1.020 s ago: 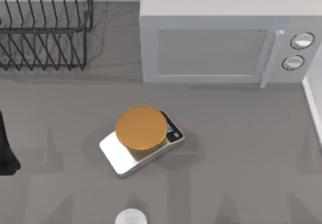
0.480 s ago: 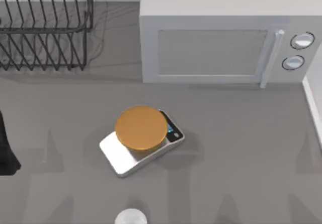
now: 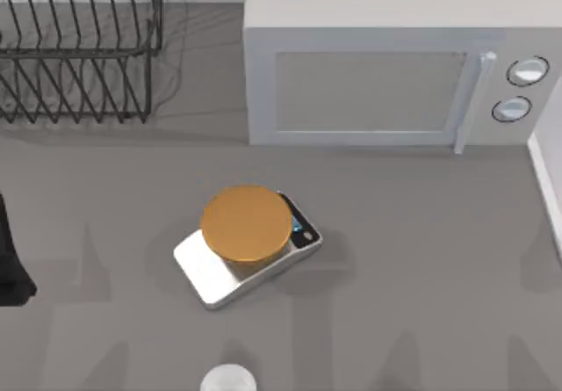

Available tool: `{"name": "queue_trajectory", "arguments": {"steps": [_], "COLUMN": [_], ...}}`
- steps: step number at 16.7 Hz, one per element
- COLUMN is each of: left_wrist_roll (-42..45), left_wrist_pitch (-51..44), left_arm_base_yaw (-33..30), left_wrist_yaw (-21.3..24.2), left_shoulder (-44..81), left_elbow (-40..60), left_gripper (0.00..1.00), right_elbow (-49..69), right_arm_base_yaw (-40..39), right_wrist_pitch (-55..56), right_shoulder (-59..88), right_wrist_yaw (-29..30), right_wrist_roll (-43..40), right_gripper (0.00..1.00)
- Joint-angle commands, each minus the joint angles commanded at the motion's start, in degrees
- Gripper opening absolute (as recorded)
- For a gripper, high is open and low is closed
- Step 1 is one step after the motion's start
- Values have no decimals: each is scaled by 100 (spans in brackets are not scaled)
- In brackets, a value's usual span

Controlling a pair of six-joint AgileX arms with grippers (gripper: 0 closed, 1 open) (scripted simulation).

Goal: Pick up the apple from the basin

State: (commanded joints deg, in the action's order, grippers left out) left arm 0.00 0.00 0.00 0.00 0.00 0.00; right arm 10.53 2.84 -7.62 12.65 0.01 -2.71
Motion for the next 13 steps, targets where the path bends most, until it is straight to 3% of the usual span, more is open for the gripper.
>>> {"name": "queue_trajectory", "arguments": {"steps": [13], "left_wrist_roll": [0], "left_wrist_pitch": [0], "left_arm_base_yaw": [0], "left_wrist_yaw": [0], "left_shoulder": [0], "left_elbow": [0], "left_gripper": [100], "right_elbow": [4908], "right_arm_base_yaw": [1322], "right_wrist_pitch": [-3553], "right_shoulder": [7266], "right_wrist_yaw": [4], "right_wrist_roll": [-1265], "right_gripper": [100]}}
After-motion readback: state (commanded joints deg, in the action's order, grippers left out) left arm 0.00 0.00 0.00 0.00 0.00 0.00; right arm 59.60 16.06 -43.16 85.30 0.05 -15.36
